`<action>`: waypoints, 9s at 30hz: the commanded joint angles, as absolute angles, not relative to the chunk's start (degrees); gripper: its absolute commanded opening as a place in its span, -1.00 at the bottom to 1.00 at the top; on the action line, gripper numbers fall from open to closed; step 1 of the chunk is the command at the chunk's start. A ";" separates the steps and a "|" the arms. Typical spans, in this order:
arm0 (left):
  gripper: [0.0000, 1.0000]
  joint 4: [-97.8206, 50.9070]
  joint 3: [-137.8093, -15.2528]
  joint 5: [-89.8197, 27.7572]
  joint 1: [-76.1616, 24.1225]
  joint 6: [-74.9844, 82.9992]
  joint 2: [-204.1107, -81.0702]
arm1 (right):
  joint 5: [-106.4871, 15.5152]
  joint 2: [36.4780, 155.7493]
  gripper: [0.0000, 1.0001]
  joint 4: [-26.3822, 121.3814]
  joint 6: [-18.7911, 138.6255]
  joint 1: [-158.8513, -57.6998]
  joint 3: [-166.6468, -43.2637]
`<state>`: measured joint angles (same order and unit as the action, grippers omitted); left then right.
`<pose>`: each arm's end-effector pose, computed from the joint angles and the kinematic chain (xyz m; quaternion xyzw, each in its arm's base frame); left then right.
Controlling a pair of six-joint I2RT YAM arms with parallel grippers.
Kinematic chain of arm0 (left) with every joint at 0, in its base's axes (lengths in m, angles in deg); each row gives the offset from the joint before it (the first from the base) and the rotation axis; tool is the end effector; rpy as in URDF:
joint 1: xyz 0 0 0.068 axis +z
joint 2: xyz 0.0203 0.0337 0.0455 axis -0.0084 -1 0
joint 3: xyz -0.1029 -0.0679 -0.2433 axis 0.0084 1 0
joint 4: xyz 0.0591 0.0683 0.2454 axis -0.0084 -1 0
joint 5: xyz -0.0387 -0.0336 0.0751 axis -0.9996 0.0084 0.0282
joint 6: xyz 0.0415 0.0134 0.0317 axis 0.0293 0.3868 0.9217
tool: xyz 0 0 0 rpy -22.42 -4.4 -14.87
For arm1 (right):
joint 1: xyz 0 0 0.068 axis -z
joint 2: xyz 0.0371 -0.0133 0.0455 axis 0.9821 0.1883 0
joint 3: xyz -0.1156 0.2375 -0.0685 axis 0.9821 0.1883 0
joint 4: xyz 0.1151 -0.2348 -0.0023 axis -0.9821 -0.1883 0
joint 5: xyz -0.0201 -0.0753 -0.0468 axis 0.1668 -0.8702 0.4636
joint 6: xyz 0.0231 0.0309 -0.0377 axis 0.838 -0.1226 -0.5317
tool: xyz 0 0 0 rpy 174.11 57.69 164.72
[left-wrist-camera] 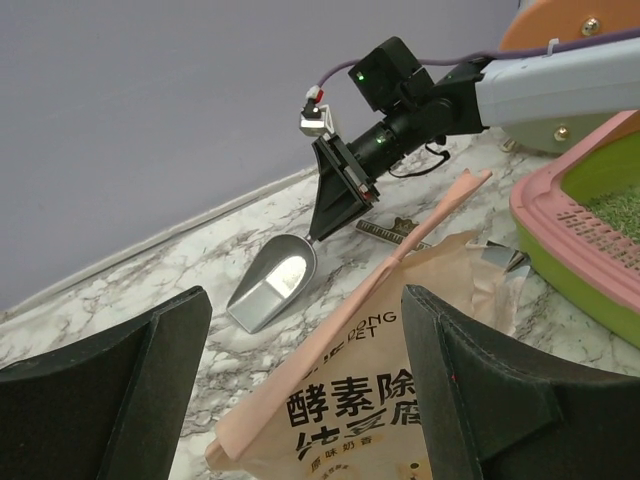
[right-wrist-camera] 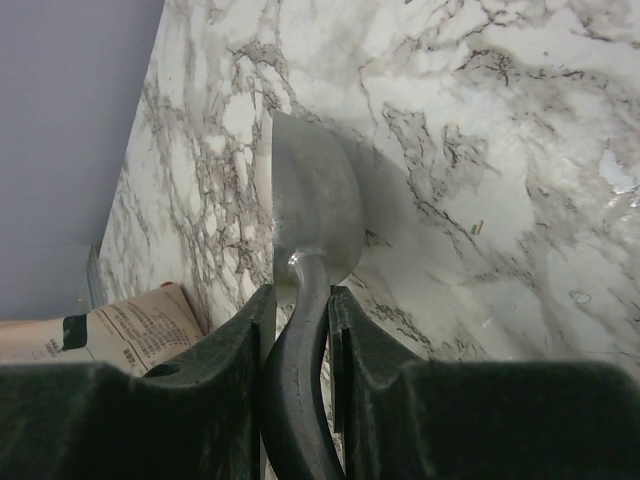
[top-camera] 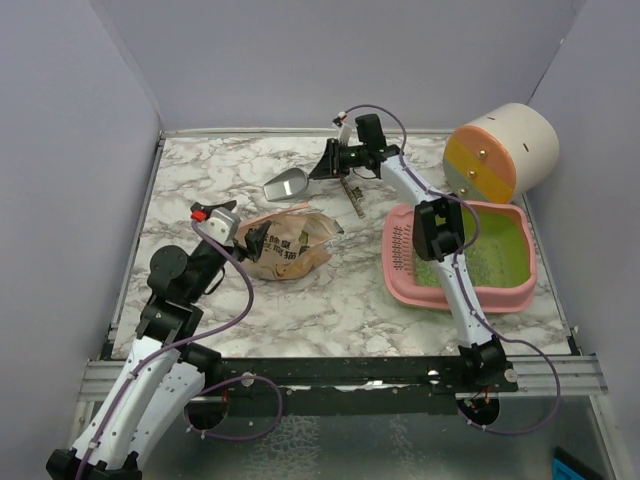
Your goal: Fill the litter box with clean litter
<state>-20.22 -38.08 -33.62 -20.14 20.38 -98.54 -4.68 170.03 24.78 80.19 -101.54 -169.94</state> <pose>0.1333 -0.0574 0.3355 0.2135 0.6234 -0.1648 0.7339 0.5343 0.2490 0.1627 -0.1472 0.8253 0.5027 0.2110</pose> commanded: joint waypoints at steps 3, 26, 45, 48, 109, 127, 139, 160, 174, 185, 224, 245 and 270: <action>0.67 -19.53 -39.03 -37.20 -19.89 21.36 -99.51 | -4.97 170.27 -0.84 26.06 80.09 -101.38 -169.82; 0.80 -21.14 -38.94 -35.67 -19.82 23.74 -99.86 | -8.33 153.12 0.06 30.67 75.60 -100.24 -153.40; 0.94 -31.46 -38.76 -26.73 -19.74 25.05 -93.24 | -15.36 111.84 -0.04 25.62 63.70 -100.83 -112.96; 0.94 -32.66 -39.87 -27.12 -19.77 26.16 -94.75 | -13.18 103.83 -0.05 25.93 62.97 -101.39 -106.19; -1.00 -39.46 -46.94 -32.87 -19.74 27.54 -98.15 | -40.76 100.58 -0.98 18.27 56.22 -117.47 -107.00; -1.00 -37.65 -40.64 -33.12 -19.76 23.49 -92.96 | -20.19 77.13 0.71 72.05 46.62 -113.89 -63.90; -1.00 -37.24 -39.97 -32.34 -19.78 23.33 -92.51 | -7.63 93.65 0.69 83.47 45.45 -109.93 -69.57; -1.00 -41.92 -48.17 -38.37 -19.79 27.62 -103.76 | 15.75 108.67 -0.98 109.49 69.71 -101.80 -70.01; -1.00 -63.34 -60.90 -44.25 -19.77 27.00 -115.16 | 17.88 107.04 -0.98 91.81 88.37 -96.30 -78.08; 0.40 -49.45 -51.19 -53.85 -19.61 18.96 -102.82 | 18.72 108.36 -0.98 96.31 92.60 -95.67 -76.21; -1.00 -40.55 -39.24 -65.01 -16.63 11.11 -99.81 | 18.17 122.00 -0.98 149.87 138.63 -87.41 -70.95; -1.00 -40.93 -36.73 -49.89 -14.93 8.04 -92.38 | 19.94 104.48 -0.28 89.46 89.83 -89.81 -78.02; -1.00 -40.18 -35.91 -50.02 -14.90 8.12 -92.40 | 30.01 118.22 0.33 88.67 70.01 -98.73 -85.16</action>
<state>-44.91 -35.65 -51.37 -15.33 8.80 -93.31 25.28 115.69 83.06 69.42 -95.99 -82.97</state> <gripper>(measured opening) 0.018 0.667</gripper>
